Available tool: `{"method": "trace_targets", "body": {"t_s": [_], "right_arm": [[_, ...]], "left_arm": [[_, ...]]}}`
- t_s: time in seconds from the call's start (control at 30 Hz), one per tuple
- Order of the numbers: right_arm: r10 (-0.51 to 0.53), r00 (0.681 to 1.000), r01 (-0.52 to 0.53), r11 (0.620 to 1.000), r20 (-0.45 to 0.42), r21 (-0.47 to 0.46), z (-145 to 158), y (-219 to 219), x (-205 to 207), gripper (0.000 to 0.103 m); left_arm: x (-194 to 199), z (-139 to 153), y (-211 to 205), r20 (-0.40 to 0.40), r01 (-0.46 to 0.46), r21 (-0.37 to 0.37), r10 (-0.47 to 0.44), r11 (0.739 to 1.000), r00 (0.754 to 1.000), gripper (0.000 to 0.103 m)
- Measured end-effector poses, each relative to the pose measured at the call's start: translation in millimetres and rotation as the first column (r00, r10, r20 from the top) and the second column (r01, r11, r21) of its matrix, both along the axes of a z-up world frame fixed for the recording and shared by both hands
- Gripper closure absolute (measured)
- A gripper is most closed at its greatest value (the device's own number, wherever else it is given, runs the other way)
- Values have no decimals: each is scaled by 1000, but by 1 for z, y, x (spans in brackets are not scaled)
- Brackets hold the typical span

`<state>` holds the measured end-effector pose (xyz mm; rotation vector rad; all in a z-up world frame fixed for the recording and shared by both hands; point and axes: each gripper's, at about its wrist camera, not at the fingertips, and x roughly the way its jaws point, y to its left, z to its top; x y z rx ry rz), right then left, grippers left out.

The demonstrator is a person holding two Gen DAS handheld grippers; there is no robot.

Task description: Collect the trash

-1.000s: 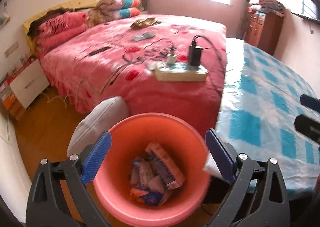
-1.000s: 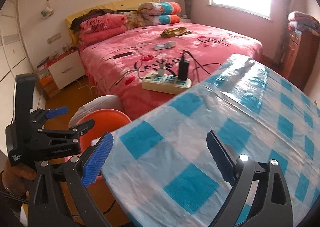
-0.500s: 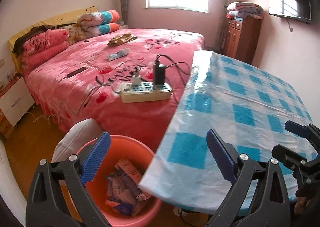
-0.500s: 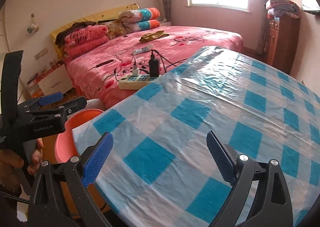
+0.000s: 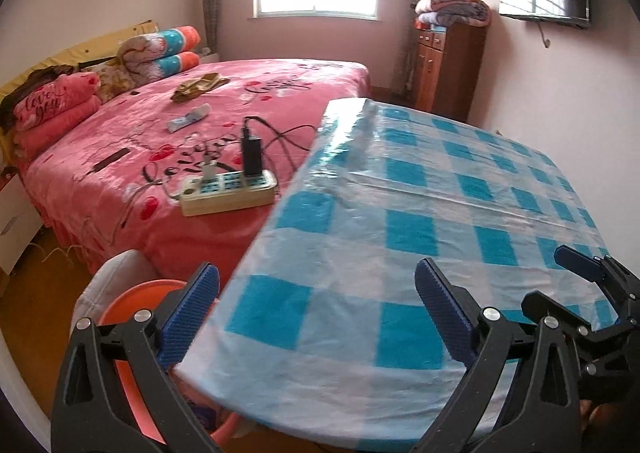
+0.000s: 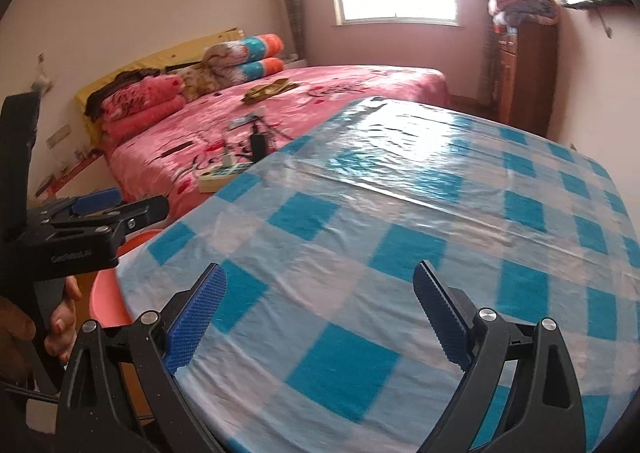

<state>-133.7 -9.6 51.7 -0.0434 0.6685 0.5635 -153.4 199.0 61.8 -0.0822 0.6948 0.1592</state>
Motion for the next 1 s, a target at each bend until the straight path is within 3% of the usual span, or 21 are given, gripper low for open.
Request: {"method": "trace_targets", "body": {"t_s": [0.53,0.8,1.0], "right_arm": [[-267,963,267,964,34,10,-7,-102,17,10],[-387,921,386,922,35,36,-10,-150,23,10],[-488,871,487,873,62,27,-10,-180,24,10]], "left_arm": [[33,5,-78,0,162,3,-162,987,987,4],[47,10,-105,9,228,-34,-227,973,974,4],[53,12,-128,19,263,-15,-263,965,965,4]]}}
